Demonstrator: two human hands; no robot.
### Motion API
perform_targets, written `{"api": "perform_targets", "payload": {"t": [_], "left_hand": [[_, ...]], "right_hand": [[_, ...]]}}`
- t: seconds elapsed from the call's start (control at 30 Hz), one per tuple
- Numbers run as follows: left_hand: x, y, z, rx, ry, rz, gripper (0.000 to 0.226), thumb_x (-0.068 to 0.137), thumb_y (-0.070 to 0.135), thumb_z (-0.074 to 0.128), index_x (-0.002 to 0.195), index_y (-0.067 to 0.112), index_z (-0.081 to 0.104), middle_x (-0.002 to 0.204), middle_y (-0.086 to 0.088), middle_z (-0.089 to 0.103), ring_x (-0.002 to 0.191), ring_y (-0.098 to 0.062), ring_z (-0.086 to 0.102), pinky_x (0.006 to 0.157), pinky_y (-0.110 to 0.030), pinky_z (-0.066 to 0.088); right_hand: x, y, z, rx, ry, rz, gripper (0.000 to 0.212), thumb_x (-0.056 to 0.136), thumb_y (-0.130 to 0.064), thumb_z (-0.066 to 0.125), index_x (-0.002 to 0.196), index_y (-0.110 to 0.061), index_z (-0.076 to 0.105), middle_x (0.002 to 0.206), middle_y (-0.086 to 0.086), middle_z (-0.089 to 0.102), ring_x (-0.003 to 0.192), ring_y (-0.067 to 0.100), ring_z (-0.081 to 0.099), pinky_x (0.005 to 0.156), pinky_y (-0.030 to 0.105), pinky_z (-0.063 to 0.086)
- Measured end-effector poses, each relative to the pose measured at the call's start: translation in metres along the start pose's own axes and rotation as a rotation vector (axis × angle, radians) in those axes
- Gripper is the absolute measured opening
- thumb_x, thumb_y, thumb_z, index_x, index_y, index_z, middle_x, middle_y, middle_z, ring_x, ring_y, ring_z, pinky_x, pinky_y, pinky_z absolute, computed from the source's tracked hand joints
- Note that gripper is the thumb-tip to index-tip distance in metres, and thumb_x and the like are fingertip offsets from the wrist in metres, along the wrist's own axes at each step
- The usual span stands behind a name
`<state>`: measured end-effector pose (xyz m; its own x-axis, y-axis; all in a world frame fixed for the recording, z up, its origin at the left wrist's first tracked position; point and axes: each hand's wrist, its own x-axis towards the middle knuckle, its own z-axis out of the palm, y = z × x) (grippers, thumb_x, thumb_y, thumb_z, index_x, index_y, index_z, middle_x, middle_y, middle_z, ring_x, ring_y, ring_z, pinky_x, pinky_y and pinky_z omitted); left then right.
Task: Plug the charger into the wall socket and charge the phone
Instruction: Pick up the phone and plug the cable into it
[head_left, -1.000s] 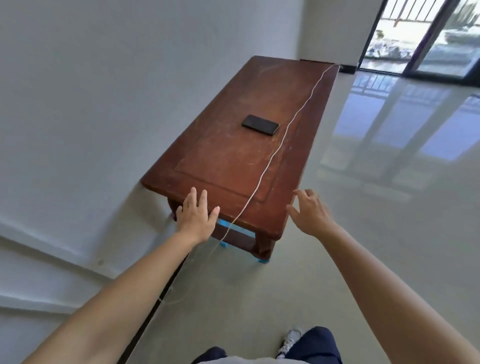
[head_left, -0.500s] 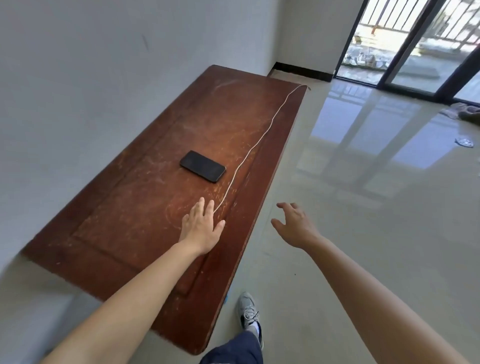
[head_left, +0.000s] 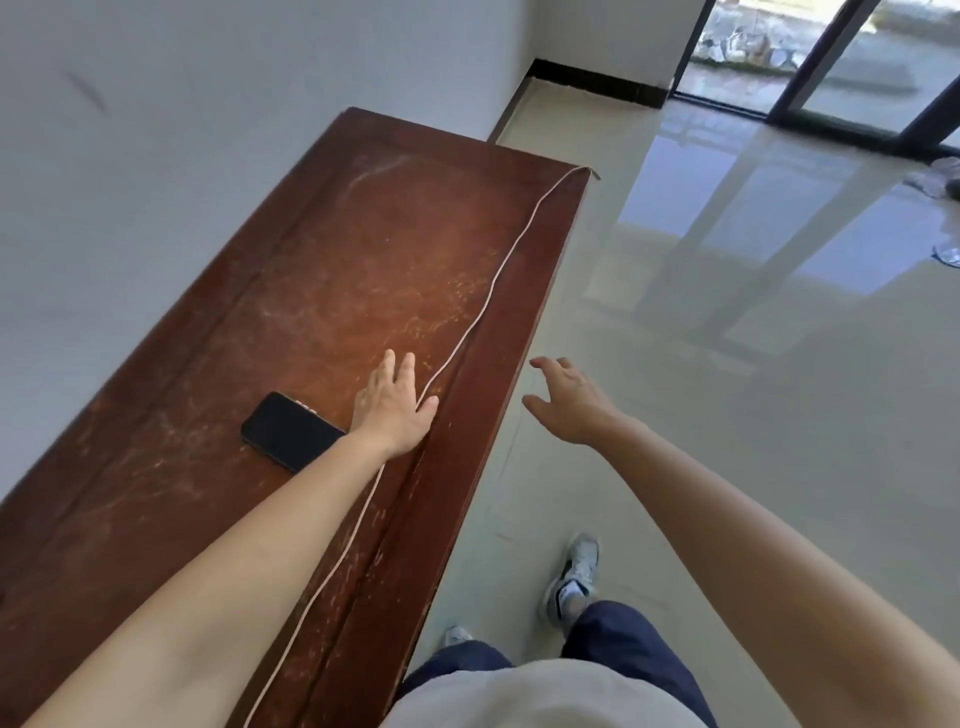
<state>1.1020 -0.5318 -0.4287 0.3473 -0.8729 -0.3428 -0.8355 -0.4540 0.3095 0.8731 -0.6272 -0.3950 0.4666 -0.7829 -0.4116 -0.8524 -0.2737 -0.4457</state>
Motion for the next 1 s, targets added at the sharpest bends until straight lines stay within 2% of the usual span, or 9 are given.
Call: {"api": "perform_targets", "payload": {"t": [0.2,0.37,0.5,0.6,0.7,0.8,0.87,0.93,1.0], "left_hand": [[0.121,0.064,0.010,0.014,0.027,-0.062,0.073,0.099,0.048,0.044,0.157,0.016,0.013,0.166,-0.014,0.007,0.151,-0.032,0.009,0.120,-0.050,0.018],[0.196,0.133,0.024,0.015,0.031,-0.204,0.072,0.099,0.057,0.033,0.156,0.017,0.018,0.166,-0.015,0.007,0.152,-0.030,0.003,0.120,-0.053,0.014],[0.224,0.167,0.029,-0.027,0.195,-0.332,0.046,0.103,0.036,0.044,0.139,0.010,0.053,0.157,-0.018,0.036,0.146,-0.034,0.029,0.114,-0.053,0.031],[0.225,0.172,0.028,-0.029,0.371,-0.288,0.014,0.094,0.007,0.062,0.098,0.000,0.073,0.118,-0.019,0.069,0.110,-0.042,0.061,0.084,-0.051,0.050],[0.212,0.170,0.028,-0.016,0.368,-0.251,0.006,0.092,0.005,0.064,0.091,0.002,0.069,0.092,-0.016,0.064,0.082,-0.038,0.062,0.066,-0.047,0.051],[0.180,0.158,0.031,-0.093,0.332,-0.269,0.012,0.098,0.012,0.057,0.093,0.006,0.066,0.093,-0.013,0.061,0.077,-0.033,0.063,0.067,-0.048,0.054],[0.152,0.145,0.036,-0.103,0.285,-0.309,0.015,0.100,0.016,0.054,0.094,0.008,0.065,0.095,-0.010,0.061,0.079,-0.032,0.064,0.070,-0.046,0.054],[0.123,0.128,0.038,-0.120,0.246,-0.414,0.016,0.101,0.020,0.052,0.096,0.011,0.065,0.098,-0.007,0.059,0.083,-0.029,0.063,0.071,-0.043,0.051],[0.094,0.110,0.036,-0.162,0.214,-0.533,0.016,0.101,0.021,0.052,0.098,0.014,0.065,0.100,-0.005,0.059,0.087,-0.028,0.062,0.073,-0.041,0.047]], "right_hand": [[0.138,0.055,-0.051,0.111,-0.021,-0.050,0.057,0.101,-0.026,0.050,0.152,-0.009,0.031,0.149,0.020,0.043,0.135,0.036,0.044,0.108,0.044,0.036],[0.241,0.080,-0.097,0.394,-0.100,0.063,0.059,0.099,-0.025,0.054,0.152,-0.010,0.032,0.143,0.015,0.052,0.129,0.032,0.052,0.103,0.039,0.042],[0.311,0.080,-0.133,0.601,-0.137,0.157,0.063,0.095,-0.029,0.056,0.152,-0.012,0.032,0.141,0.010,0.054,0.117,0.028,0.061,0.098,0.040,0.052],[0.356,0.072,-0.146,0.686,-0.083,0.246,0.068,0.091,-0.034,0.058,0.148,-0.007,0.035,0.127,0.009,0.062,0.115,0.031,0.064,0.100,0.047,0.052],[0.389,0.056,-0.151,0.835,-0.003,0.386,0.070,0.085,-0.045,0.063,0.140,-0.008,0.041,0.121,0.009,0.066,0.110,0.029,0.067,0.097,0.046,0.054],[0.400,0.034,-0.145,1.071,-0.060,0.452,0.071,0.094,-0.032,0.059,0.153,-0.018,0.023,0.096,0.004,0.069,0.084,0.018,0.072,0.078,0.033,0.060],[0.396,0.016,-0.141,1.206,-0.146,0.432,0.049,0.102,-0.015,0.042,0.150,-0.021,0.030,0.078,0.001,0.060,0.067,0.014,0.066,0.066,0.030,0.057],[0.382,-0.006,-0.134,1.243,-0.223,0.376,0.044,0.101,-0.003,0.030,0.140,-0.020,0.044,0.072,0.001,0.053,0.060,0.013,0.061,0.066,0.031,0.056],[0.360,-0.030,-0.124,1.256,-0.269,0.314,0.033,0.101,-0.005,0.033,0.126,-0.018,0.052,0.069,0.001,0.049,0.052,0.012,0.058,0.059,0.030,0.056]]}}
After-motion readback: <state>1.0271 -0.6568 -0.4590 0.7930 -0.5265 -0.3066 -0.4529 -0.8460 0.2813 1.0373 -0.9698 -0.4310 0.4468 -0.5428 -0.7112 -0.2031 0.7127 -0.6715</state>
